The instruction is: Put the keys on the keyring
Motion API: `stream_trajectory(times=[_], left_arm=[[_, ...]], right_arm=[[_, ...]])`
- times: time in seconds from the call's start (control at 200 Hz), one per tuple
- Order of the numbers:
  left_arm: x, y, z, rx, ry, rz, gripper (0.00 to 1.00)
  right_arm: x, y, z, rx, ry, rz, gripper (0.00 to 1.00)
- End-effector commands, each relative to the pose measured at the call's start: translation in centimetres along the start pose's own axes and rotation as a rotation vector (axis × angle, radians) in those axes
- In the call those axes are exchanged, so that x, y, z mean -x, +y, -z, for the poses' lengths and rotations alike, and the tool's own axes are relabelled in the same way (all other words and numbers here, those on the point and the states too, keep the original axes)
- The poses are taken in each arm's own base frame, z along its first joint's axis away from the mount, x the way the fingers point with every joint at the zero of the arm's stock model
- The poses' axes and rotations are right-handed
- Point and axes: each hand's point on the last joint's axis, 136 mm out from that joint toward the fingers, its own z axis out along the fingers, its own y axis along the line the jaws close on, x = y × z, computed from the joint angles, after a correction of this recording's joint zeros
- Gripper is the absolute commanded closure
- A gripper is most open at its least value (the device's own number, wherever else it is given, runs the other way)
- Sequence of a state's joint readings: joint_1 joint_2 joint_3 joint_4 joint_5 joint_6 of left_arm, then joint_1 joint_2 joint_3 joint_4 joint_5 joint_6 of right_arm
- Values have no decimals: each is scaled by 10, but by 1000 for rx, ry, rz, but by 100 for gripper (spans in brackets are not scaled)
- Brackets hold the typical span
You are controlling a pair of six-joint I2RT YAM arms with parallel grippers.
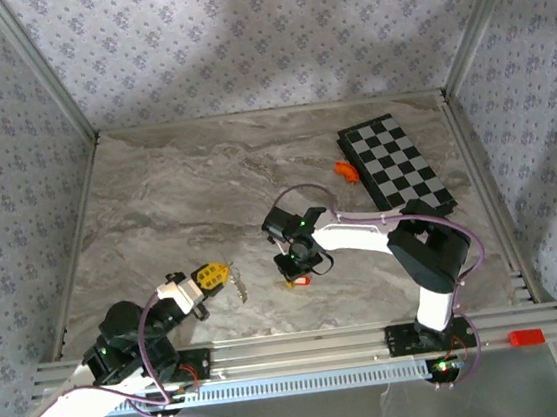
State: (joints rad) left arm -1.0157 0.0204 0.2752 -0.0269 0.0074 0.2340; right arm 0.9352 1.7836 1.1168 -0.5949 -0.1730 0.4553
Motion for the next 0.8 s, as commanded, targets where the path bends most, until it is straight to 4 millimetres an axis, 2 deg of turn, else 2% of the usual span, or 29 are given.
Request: stream_trajectory(times=[0.0,0.285,0.43,0.56,0.65,0.725,0.795], left_arm=[[13,0,3,-5,-50,11,100],[13,0,3,-4,-50,11,100],[12,0,3,-4,-48,11,100],[14,0,2,-4,-54,9,100],[15,-2,0,-17,-55,9,100],[17,-6,-2,-43,-54,11,100],[19,-10,-6,-74,-50,13,100]], right_arm=[[-2,-2,4,8,5,-4,90],[1,0,4,27,-14,0,96],[7,6,17,56,-75,47,100],[20,16,50,99,-232,160,100],[24,29,83,150,-355,267,100],[24,44,115,206,-468,375,100],[20,61,153,273,-601,495,100]])
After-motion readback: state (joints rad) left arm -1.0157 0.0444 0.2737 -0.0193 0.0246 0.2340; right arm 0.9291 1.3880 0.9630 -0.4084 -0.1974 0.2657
